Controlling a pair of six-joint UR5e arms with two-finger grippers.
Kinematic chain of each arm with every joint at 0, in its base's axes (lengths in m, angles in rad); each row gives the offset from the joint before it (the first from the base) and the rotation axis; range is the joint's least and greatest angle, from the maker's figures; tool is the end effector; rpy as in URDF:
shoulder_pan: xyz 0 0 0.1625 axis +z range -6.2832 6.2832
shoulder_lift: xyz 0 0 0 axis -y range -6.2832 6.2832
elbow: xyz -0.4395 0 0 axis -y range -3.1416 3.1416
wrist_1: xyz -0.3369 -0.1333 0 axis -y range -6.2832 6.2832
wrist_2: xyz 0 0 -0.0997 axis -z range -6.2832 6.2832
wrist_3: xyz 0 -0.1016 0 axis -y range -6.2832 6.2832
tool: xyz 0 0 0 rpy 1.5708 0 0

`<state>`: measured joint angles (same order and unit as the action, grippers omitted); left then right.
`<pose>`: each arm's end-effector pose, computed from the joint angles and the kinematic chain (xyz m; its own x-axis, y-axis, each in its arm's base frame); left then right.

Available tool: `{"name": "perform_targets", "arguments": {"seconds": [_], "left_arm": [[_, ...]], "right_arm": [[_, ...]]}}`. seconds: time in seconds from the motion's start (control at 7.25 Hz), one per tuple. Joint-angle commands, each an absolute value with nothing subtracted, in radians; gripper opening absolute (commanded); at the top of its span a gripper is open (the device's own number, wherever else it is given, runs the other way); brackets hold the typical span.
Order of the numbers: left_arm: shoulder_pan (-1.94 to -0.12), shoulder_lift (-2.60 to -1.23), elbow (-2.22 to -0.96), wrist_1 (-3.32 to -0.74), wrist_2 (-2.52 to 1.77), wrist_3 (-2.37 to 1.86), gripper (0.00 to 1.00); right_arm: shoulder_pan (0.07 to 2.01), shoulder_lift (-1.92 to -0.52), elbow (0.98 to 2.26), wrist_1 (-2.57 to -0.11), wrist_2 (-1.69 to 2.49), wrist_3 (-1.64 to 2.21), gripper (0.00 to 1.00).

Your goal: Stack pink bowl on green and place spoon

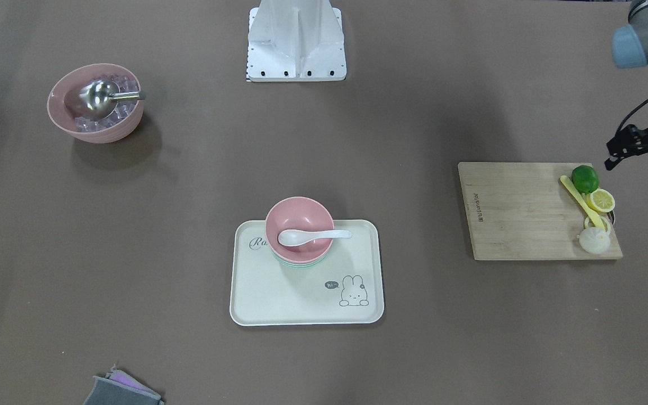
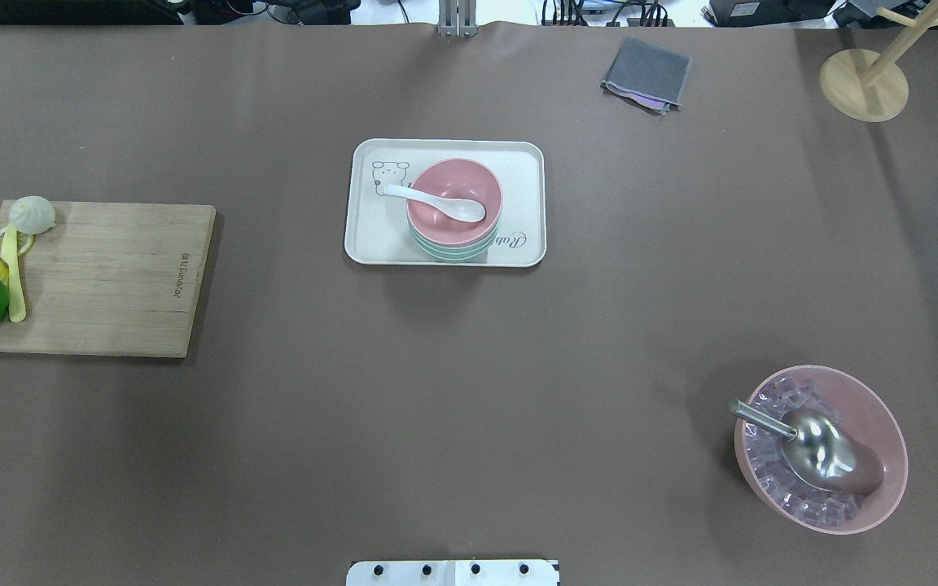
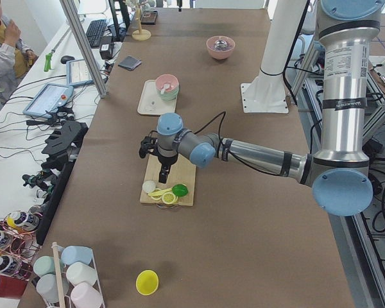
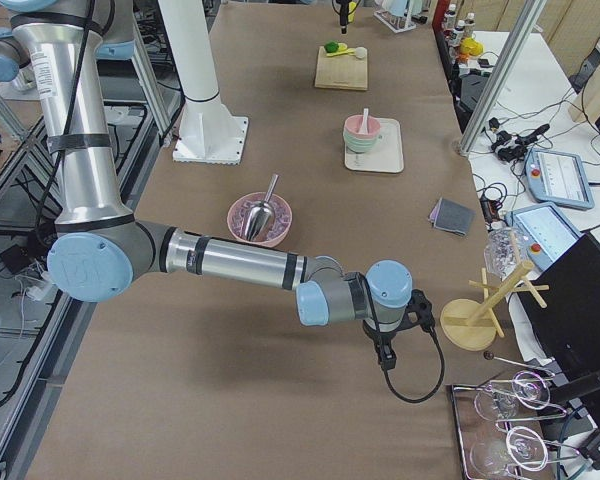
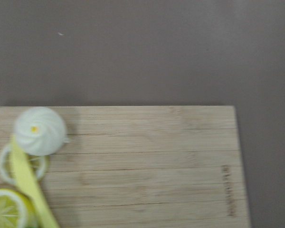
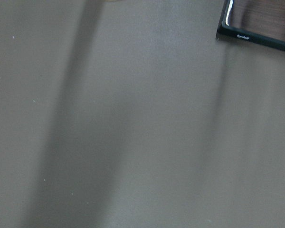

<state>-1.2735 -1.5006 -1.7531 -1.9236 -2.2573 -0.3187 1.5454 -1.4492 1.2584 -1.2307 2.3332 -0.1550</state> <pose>0.0596 -0.4297 0.5888 0.7053 0.2054 -0.6785 -0.0430 0.9677 0.2482 0.0506 -0.4951 0.7205 0.7078 -0.2722 0.6518 0.1360 0.9580 0.2524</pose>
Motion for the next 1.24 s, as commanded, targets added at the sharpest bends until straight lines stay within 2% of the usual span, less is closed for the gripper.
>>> {"name": "perform_targets", "arguments": {"seconds": [0.0,0.28,1.1], "left_arm": [[-1.400,-1.480,-1.672,-1.908,-2.358,-0.161,0.98],[-1.501,-1.531,-1.660,-1.763,-2.476,-0.129,0.98],[-1.503,-1.526,-1.666,-1.752,-2.457,-0.086,0.98]], "right_arm": [[1.548,-1.468,1.249,-1.221,2.344,-0.189,1.00],[1.548,-1.466,1.258,-1.223,2.370,-0.184,1.00],[1.548,-1.468,1.258,-1.221,2.393,-0.176,1.00]]}}
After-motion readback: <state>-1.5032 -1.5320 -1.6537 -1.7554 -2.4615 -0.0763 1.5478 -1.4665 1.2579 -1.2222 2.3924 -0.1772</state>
